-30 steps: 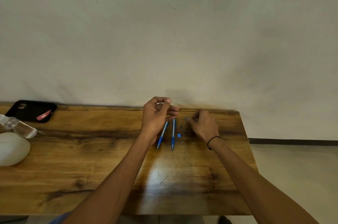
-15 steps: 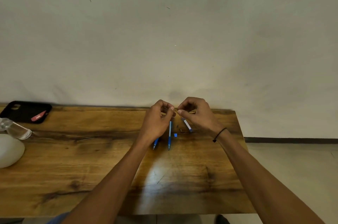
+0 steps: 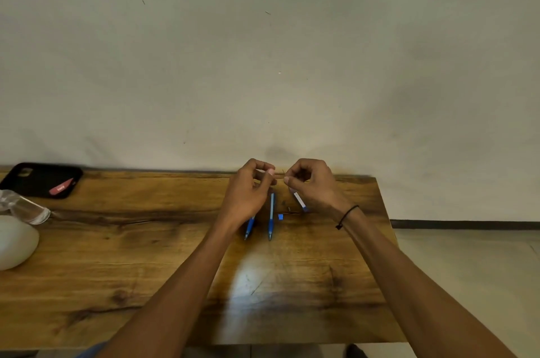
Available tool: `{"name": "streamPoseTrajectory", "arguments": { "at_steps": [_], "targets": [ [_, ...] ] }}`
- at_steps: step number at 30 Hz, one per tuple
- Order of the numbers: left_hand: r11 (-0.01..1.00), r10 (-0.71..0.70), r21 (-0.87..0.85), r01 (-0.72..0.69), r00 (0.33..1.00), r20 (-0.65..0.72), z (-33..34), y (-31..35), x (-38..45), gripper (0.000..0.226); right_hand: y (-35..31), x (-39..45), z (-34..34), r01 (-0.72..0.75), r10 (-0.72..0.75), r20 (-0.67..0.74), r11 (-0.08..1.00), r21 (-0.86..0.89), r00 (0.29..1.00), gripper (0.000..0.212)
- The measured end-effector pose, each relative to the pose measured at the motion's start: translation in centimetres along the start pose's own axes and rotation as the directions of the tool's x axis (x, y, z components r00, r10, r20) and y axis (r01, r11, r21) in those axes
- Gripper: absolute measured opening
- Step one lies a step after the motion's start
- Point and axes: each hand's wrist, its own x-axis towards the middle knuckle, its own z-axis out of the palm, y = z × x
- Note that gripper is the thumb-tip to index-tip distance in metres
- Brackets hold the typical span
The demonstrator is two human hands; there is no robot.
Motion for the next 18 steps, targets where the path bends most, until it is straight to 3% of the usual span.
{"name": "streamPoseTrajectory", "arguments": {
  "at_steps": [2, 4, 8, 12, 18],
  "targets": [
    [0.994, -0.075, 0.077, 0.079, 0.996, -0.049, -0.5, -0.7, 0.5, 0.011, 0.1, 0.1, -0.2, -0.032, 0.033, -0.01, 0.997, 0.072, 0.999, 0.01],
    [0.951, -0.133, 0.269, 0.15, 0.988, -0.081, -0.9, -1.7, 0.7, 0.011, 0.1, 0.0, -0.2, -0.055, 0.057, -0.014, 0.99, 0.131, 0.998, 0.011],
    [0.812, -0.099, 0.572, 0.113, 0.994, -0.055, -0.1, -3.4, 0.0, 0.019, 0.1, 0.0, -0.1, -0.074, 0.078, -0.02, 0.986, 0.151, 0.997, 0.007],
    [0.711, -0.112, 0.696, 0.105, 0.993, -0.036, 0.8, -3.8, -0.4, 0.027, 0.1, 0.0, 0.0, -0.088, 0.091, -0.019, 0.985, 0.151, 0.996, 0.007],
    [0.684, -0.138, 0.72, 0.121, 0.99, -0.035, 1.1, -3.5, -0.3, 0.02, 0.0, -0.2, -0.1, -0.099, 0.104, -0.026, 0.984, 0.148, 0.994, 0.005]
  ]
}}
